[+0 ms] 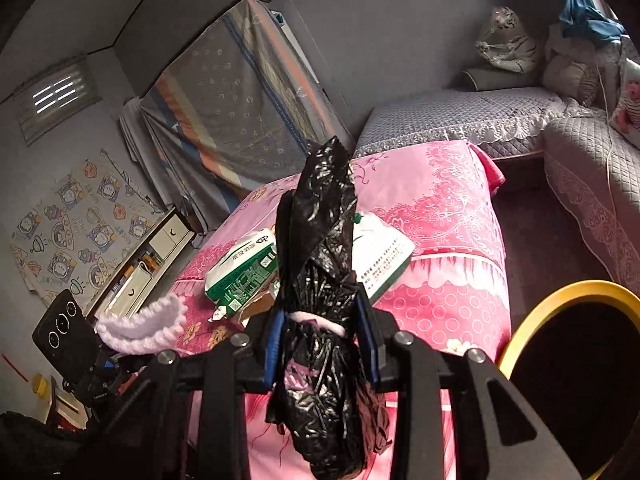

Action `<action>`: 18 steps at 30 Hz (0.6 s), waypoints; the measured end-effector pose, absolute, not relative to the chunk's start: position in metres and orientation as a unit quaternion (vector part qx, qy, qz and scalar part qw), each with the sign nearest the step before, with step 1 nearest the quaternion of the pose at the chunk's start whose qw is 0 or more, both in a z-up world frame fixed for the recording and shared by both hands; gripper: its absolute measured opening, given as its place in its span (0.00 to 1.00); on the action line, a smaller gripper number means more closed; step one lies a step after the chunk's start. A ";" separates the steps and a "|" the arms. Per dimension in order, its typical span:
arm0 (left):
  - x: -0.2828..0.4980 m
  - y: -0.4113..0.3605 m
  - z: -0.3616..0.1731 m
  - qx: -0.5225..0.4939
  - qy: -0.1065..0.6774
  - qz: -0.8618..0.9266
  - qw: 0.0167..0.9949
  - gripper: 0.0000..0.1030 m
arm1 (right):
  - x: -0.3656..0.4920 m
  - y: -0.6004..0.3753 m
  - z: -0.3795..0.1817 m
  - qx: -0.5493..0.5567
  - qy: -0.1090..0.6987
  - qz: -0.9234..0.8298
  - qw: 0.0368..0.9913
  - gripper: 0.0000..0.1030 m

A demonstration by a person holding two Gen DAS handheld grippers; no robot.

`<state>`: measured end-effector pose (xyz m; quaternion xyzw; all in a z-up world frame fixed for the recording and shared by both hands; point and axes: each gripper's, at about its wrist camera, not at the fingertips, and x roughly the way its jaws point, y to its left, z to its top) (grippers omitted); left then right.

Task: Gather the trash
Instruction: 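Carry the black bag and foam net over the yellow-rimmed bin with both tools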

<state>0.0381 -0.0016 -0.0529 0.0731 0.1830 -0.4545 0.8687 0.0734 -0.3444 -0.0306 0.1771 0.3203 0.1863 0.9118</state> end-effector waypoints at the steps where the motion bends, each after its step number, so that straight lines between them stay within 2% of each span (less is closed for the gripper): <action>1: 0.039 -0.005 -0.051 0.071 0.180 -0.447 0.873 0.20 | 0.066 -0.354 -0.036 0.187 0.319 0.174 0.912 0.29; 9: 0.064 -0.050 -0.033 0.039 0.195 -0.423 0.884 0.20 | 0.029 -0.417 -0.050 0.208 0.295 0.051 0.931 0.29; 18: 0.093 -0.127 -0.030 0.037 0.233 -0.465 0.853 0.20 | 0.008 -0.469 -0.071 0.222 0.270 -0.047 0.936 0.29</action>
